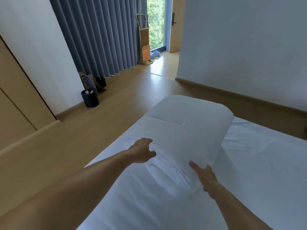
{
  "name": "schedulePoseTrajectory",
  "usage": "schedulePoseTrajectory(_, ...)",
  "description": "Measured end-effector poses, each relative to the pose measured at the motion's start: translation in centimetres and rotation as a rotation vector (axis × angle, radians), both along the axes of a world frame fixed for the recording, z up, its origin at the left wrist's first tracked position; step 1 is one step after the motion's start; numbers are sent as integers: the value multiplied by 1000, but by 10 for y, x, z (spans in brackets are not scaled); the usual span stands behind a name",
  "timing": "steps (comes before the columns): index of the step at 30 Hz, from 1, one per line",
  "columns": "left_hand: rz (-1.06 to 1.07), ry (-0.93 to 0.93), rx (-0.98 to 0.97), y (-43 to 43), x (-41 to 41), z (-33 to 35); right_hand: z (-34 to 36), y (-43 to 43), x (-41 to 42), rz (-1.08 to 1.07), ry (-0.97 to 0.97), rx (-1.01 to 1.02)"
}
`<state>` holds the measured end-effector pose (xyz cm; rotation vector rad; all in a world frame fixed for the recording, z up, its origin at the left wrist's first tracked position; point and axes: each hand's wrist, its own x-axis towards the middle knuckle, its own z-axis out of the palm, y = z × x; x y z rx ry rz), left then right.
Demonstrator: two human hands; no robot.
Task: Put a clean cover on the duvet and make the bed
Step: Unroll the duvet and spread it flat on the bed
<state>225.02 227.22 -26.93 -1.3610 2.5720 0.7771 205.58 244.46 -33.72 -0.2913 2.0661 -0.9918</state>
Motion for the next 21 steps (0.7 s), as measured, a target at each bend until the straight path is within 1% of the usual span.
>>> schedulePoseTrajectory(4, -125, 4, 41, -87, -5, -35, -29, -46, 8, -346, -92, -14)
schedulePoseTrajectory(7, -199, -27, 71, -138, 6, -49, -56, -68, 12, -504, -168, 26)
schedulePoseTrajectory(9, -228, -46, 85, -165, 15, -50, -84, -71, 9, -564, -220, 8)
schedulePoseTrajectory(10, -242, -58, 87, -176, 17, -48, -87, -76, 12, -591, -219, -1)
schedulePoseTrajectory(12, -271, -60, 73, -193, 15, -40, -54, -97, 33, -599, -154, -51)
schedulePoseTrajectory(14, -302, -33, 47, -202, 7, -31, -26, -122, 48, -549, -40, -68)
schedulePoseTrajectory(18, -329, 63, 53, -205, -6, -17, -1, -177, 66, -409, 196, -103)
schedulePoseTrajectory(21, -291, 122, 87, -213, -11, -8, 15, -216, 85, -349, 320, -141)
